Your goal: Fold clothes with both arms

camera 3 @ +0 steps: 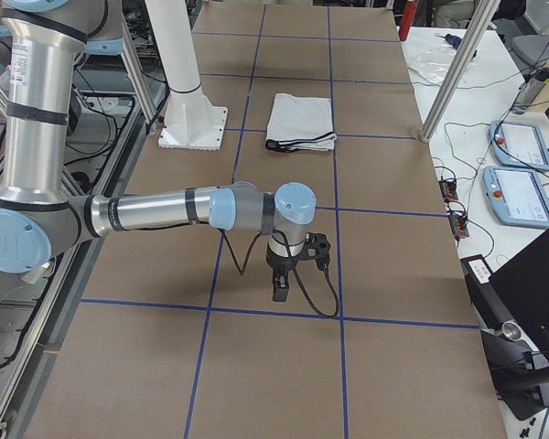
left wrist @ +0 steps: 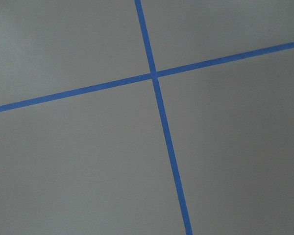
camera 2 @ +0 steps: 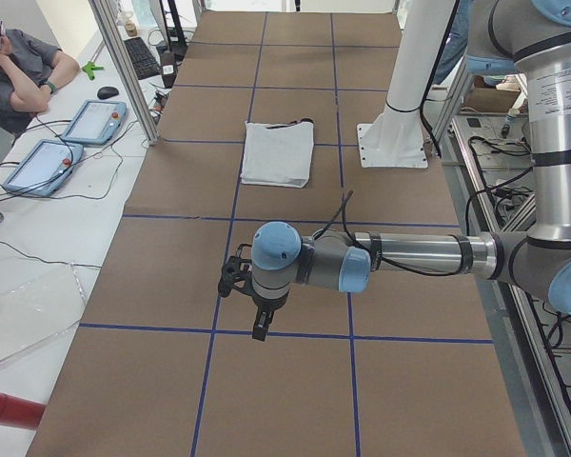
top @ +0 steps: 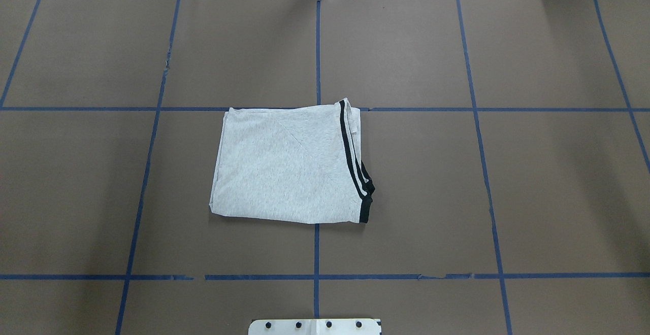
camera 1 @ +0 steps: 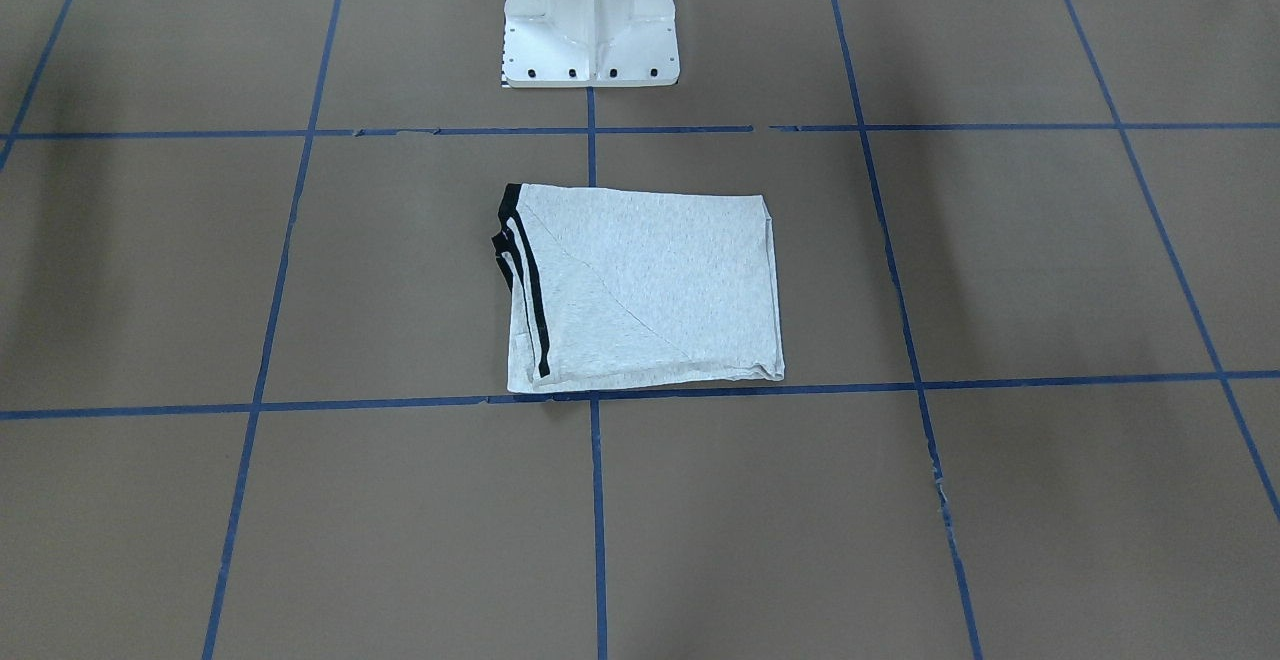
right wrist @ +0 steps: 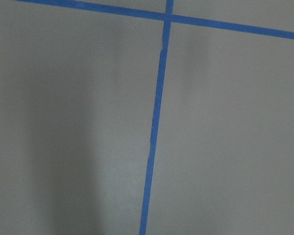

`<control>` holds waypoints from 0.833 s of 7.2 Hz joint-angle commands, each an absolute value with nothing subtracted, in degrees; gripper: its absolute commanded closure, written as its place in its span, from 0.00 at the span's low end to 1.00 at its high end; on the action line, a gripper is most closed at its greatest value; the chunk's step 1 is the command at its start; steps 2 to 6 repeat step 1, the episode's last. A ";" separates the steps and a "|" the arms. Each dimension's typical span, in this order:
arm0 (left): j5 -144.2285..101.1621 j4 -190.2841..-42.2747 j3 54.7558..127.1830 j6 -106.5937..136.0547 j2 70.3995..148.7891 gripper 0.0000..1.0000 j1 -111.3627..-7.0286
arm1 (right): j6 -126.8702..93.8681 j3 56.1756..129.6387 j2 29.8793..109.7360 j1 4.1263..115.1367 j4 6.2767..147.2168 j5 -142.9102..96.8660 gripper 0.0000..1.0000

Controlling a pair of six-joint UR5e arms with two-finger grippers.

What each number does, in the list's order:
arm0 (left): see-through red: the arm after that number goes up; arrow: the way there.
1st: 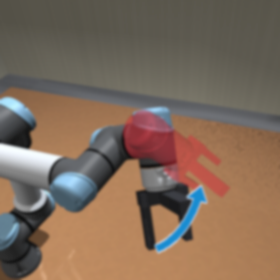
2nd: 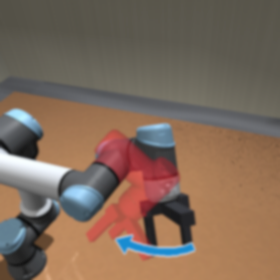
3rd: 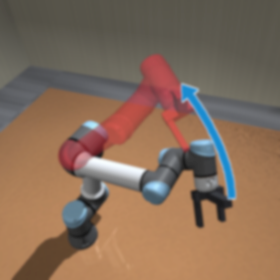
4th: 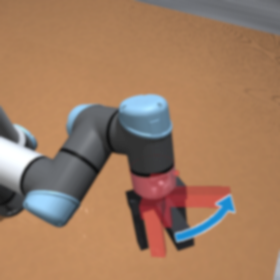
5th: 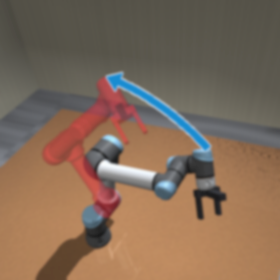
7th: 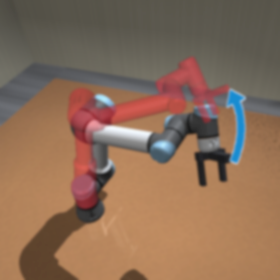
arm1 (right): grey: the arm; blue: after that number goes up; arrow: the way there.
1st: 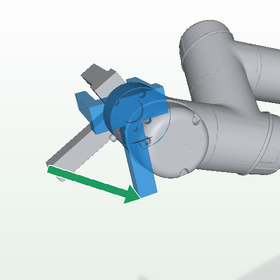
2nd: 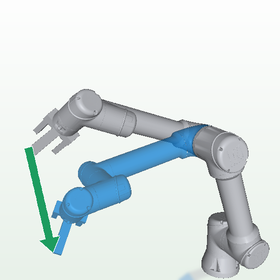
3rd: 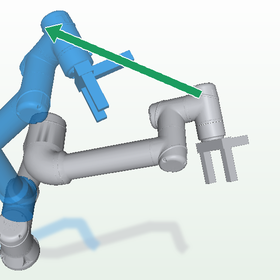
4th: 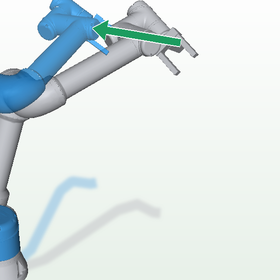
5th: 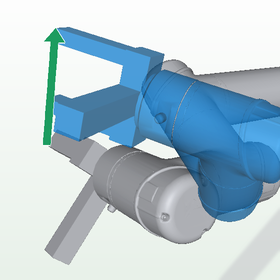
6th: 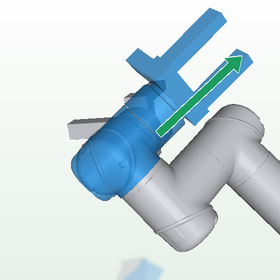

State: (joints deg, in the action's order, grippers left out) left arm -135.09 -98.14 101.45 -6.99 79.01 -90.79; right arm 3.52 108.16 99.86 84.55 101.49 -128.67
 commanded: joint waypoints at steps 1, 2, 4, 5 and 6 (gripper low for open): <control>-135.09 -98.17 101.51 -6.94 79.10 0.00 -90.79 | 3.52 108.11 99.84 84.55 101.51 -128.76 0.00; -135.09 -98.17 101.51 -6.94 79.10 0.00 -90.79 | 3.52 108.11 99.84 84.55 101.51 -128.76 0.00; -135.09 -98.17 101.51 -6.94 79.10 0.00 -90.79 | 3.52 108.11 99.84 84.55 101.51 -128.76 0.00; -135.09 -98.17 101.51 -6.94 79.10 0.00 -90.79 | 3.52 108.11 99.84 84.55 101.51 -128.76 0.00; -135.09 -98.17 101.51 -6.94 79.10 0.00 -90.79 | 3.52 108.11 99.84 84.55 101.51 -128.76 0.00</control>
